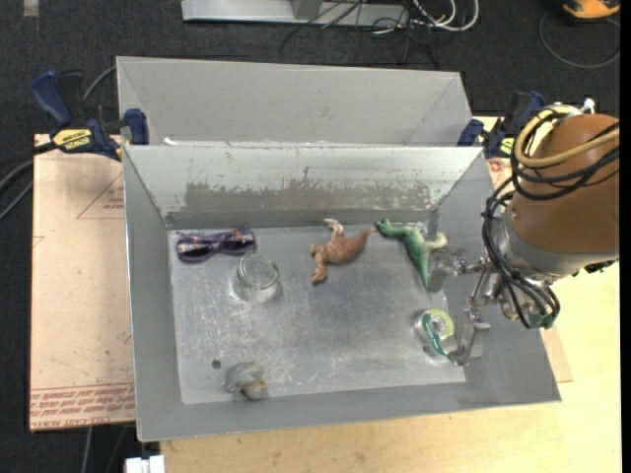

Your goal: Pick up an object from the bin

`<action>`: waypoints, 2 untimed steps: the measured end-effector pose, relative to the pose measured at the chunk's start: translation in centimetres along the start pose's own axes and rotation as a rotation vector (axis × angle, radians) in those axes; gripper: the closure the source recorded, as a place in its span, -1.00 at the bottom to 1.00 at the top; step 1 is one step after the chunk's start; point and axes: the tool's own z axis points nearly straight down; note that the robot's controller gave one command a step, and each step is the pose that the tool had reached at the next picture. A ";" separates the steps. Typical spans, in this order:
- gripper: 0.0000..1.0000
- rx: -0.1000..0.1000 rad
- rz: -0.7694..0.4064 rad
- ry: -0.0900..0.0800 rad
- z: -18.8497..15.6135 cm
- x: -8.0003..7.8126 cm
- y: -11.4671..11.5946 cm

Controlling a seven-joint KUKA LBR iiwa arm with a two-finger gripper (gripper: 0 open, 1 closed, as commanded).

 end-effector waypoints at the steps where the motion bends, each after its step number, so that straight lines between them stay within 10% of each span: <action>1: -1.00 -0.001 -0.104 0.000 6.5 -0.7 1.4; 2: -1.00 -0.001 -0.005 0.001 8.0 -2.7 3.0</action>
Offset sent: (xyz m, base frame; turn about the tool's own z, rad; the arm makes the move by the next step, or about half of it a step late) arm 0.0305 0.0318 -0.0771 -0.0002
